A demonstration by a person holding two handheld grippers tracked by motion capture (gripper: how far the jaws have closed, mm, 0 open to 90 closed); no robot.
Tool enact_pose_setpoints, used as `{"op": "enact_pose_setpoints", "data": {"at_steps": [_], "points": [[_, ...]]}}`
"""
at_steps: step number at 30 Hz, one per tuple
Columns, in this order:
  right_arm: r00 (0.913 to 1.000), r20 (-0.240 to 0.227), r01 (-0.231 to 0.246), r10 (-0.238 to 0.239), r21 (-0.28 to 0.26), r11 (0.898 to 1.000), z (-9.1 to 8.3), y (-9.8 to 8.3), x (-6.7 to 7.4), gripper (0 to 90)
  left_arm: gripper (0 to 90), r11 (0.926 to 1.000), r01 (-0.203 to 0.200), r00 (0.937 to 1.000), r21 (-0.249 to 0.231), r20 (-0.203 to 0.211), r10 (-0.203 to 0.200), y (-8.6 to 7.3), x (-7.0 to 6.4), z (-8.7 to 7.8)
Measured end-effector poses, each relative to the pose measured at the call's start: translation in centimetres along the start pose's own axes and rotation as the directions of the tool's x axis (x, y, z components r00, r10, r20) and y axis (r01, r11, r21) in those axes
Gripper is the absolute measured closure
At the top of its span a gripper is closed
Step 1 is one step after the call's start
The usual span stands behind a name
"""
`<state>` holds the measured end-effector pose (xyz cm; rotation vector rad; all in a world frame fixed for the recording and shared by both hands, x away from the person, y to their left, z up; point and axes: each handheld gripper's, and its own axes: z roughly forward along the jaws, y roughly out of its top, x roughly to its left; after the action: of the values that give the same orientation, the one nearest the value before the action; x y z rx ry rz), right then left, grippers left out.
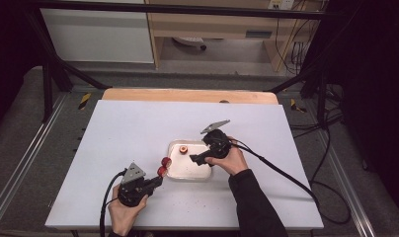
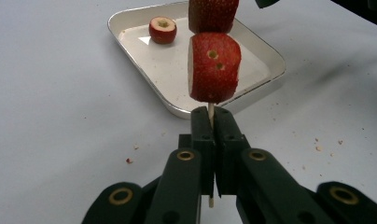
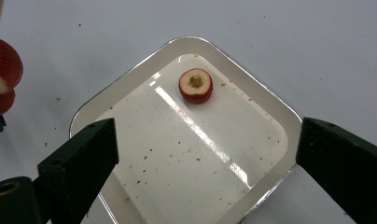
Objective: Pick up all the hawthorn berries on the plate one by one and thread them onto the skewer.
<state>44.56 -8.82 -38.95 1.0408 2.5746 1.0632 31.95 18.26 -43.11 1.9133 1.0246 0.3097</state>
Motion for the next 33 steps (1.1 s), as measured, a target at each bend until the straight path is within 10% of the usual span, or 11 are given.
{"op": "enact_pose_setpoints", "data": {"at_steps": [33], "points": [[0.9996, -0.025, -0.007, 0.012, 0.199, 0.980, 6.0, 4.7, -0.1, 16.4, 88.3, 0.9999, 0.002, 0.9999, 0.014, -0.010, -0.002, -0.7, 0.8, -0.1]]}}
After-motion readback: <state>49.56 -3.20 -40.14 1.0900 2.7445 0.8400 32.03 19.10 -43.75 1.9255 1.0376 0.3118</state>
